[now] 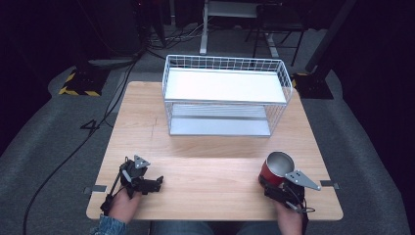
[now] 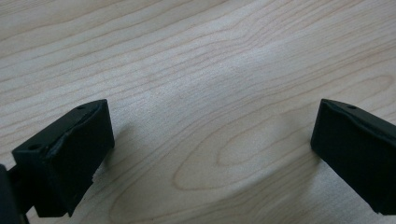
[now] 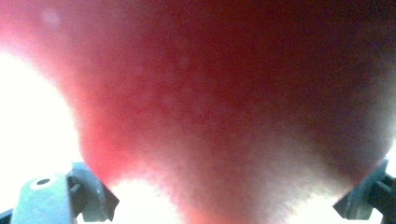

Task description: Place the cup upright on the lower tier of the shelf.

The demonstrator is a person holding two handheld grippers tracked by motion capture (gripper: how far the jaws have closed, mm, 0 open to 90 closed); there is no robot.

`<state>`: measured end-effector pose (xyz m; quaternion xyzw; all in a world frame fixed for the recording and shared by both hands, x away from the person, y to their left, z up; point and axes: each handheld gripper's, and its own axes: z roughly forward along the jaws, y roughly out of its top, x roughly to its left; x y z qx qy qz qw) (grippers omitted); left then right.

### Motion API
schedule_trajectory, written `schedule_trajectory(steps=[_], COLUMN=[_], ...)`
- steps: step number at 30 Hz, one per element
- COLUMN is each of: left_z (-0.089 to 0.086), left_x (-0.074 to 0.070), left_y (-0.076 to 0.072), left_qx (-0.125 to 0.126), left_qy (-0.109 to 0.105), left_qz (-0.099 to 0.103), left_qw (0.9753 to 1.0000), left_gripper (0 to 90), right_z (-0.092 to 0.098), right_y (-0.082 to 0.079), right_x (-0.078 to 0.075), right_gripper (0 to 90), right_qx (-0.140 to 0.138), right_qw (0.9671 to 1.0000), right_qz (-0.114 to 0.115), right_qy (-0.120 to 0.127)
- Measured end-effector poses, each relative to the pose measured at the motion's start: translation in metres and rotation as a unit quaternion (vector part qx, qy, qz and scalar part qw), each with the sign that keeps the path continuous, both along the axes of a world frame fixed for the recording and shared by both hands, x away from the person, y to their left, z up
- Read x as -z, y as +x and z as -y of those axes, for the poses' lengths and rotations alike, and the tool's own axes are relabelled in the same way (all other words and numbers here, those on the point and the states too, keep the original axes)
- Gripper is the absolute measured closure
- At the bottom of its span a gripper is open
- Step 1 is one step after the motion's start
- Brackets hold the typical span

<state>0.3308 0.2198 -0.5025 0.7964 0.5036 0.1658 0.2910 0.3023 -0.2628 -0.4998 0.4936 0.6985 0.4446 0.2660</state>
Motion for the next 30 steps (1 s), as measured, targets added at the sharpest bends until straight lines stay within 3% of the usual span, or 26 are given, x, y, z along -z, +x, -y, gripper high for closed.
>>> schedule_trajectory(steps=[8,18,26,30], left_z=[0.0,0.0,0.0,0.0], left_x=[0.0,0.0,0.0,0.0], left_y=[0.0,0.0,0.0,0.0], left_qx=[0.0,0.0,0.0,0.0], left_qy=[0.0,0.0,0.0,0.0], left_qz=[0.0,0.0,0.0,0.0], left_qw=[1.0,1.0,1.0,1.0], left_gripper=[0.0,0.0,0.0,0.0], right_z=[-0.001,0.001,0.002,0.002], right_y=[-0.001,-0.002,0.0,0.002], right_x=[0.0,-0.002,-0.015,-0.024], right_gripper=[16.6,16.9,16.8,16.8], right_qx=[0.0,-0.005,-0.016,-0.02], right_qw=[0.9999,0.9999,0.9997,0.9995], right_qz=[0.007,0.013,0.018,0.023], right_qy=[-0.013,0.001,0.011,-0.001])
